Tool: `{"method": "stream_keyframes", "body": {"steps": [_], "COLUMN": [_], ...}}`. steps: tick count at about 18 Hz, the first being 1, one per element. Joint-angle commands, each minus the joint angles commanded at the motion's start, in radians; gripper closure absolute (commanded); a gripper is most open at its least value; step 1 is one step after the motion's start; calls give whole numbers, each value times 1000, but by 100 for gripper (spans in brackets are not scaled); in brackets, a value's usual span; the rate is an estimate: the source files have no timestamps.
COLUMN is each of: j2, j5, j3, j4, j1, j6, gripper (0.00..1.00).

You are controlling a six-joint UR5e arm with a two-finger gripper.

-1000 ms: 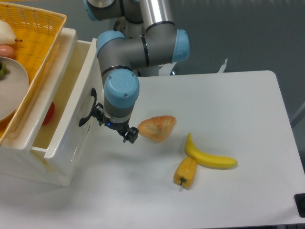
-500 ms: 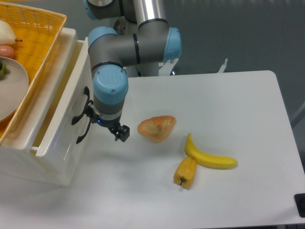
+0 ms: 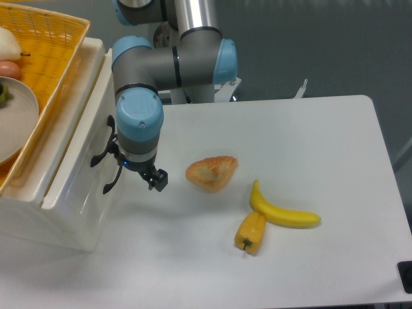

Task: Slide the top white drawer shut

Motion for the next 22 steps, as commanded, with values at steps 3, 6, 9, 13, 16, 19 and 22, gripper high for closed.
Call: {"method": "stream_keyframes", "body": {"steps": [3, 6, 9, 13, 16, 19, 22], "j2": [2, 2, 2, 2, 2, 0, 0], "j5": [0, 0, 0, -2, 0, 3, 20], "j3": [0, 0, 0, -2, 0, 9, 40], "j4": [-2, -2, -2, -2, -2, 0, 3], "j1": [2, 2, 2, 2, 2, 11, 29], "j6": [2, 2, 2, 0, 0, -3, 2], "gripper": [0, 0, 0, 0, 0, 0, 0]}}
